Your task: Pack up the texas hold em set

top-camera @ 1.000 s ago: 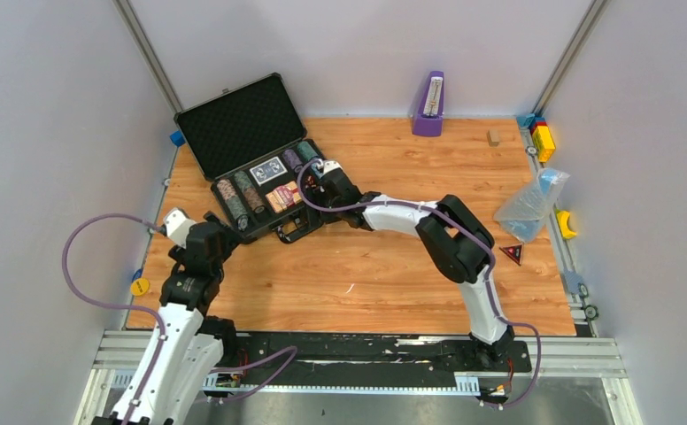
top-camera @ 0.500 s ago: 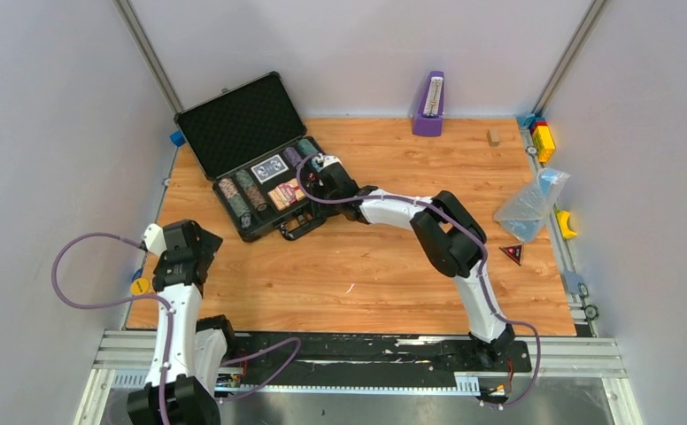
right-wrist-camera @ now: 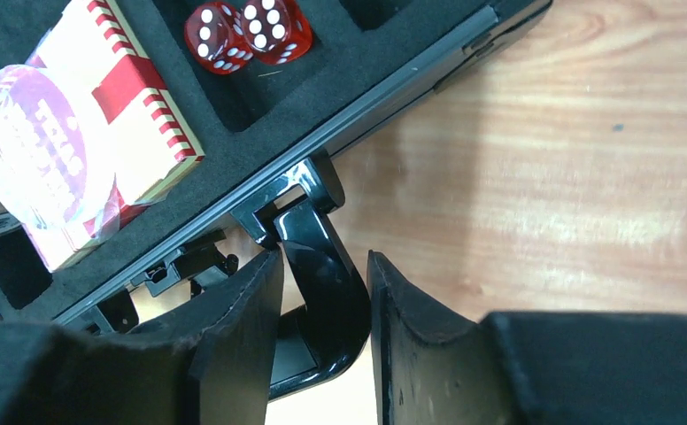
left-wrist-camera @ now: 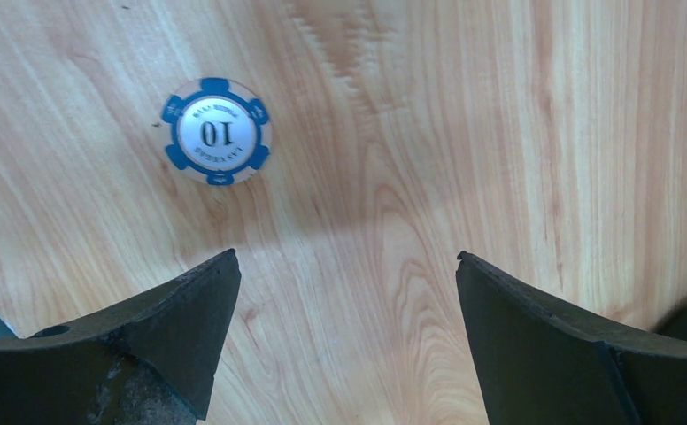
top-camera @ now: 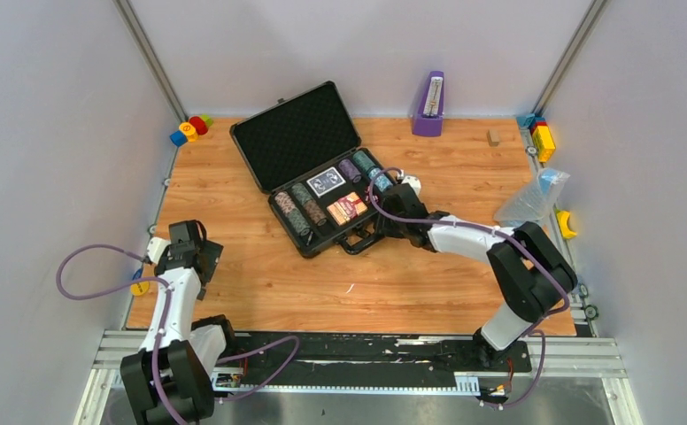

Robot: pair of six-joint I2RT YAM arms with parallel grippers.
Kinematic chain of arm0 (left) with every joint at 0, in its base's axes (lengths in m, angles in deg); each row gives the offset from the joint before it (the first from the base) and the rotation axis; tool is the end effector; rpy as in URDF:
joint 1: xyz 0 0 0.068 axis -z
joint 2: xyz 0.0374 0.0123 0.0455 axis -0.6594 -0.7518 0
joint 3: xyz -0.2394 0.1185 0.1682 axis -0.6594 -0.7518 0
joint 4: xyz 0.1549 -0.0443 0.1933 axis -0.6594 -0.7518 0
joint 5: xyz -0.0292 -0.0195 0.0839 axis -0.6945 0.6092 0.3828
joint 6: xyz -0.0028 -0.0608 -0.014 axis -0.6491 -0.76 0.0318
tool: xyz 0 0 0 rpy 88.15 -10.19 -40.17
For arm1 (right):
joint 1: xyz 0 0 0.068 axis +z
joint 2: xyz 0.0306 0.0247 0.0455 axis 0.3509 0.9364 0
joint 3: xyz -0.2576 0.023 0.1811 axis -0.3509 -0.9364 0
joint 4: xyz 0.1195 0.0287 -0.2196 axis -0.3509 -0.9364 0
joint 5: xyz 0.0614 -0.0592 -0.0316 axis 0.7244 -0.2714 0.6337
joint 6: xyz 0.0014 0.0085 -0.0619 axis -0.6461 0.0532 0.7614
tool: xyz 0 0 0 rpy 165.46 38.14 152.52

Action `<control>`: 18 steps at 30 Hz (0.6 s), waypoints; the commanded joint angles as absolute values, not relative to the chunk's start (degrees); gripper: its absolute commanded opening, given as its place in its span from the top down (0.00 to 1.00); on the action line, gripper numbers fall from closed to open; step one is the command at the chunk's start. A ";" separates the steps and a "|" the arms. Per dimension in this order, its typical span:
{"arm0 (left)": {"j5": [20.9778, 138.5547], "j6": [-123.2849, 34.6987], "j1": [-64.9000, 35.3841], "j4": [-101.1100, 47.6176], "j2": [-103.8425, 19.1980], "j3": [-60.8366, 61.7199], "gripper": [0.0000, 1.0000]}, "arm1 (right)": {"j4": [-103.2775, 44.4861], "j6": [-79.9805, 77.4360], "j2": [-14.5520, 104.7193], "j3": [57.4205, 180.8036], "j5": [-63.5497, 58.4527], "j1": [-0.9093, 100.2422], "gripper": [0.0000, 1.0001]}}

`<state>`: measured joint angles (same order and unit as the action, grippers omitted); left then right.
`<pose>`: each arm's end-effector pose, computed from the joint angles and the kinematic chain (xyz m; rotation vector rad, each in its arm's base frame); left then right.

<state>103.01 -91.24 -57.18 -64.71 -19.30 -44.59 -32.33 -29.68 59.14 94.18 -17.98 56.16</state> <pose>0.1194 0.0469 0.2068 -1.6299 2.0008 0.0746 0.2787 0.1917 0.2090 0.0552 2.4379 0.4077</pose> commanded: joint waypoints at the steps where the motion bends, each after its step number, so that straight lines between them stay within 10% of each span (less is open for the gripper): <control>1: 109.63 -96.90 -58.73 -66.87 -20.78 -41.71 0.00 | -32.67 -33.12 54.58 90.09 -19.03 61.50 1.00; 18: 112.43 -95.97 -66.01 -63.18 -30.15 -38.70 0.03 | -36.41 -36.99 38.19 77.14 -21.40 81.14 1.00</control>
<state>111.43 -95.65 -64.33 -66.06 -28.24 -41.18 -34.73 -34.55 42.46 80.91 -23.29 80.29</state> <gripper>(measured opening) 0.989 0.020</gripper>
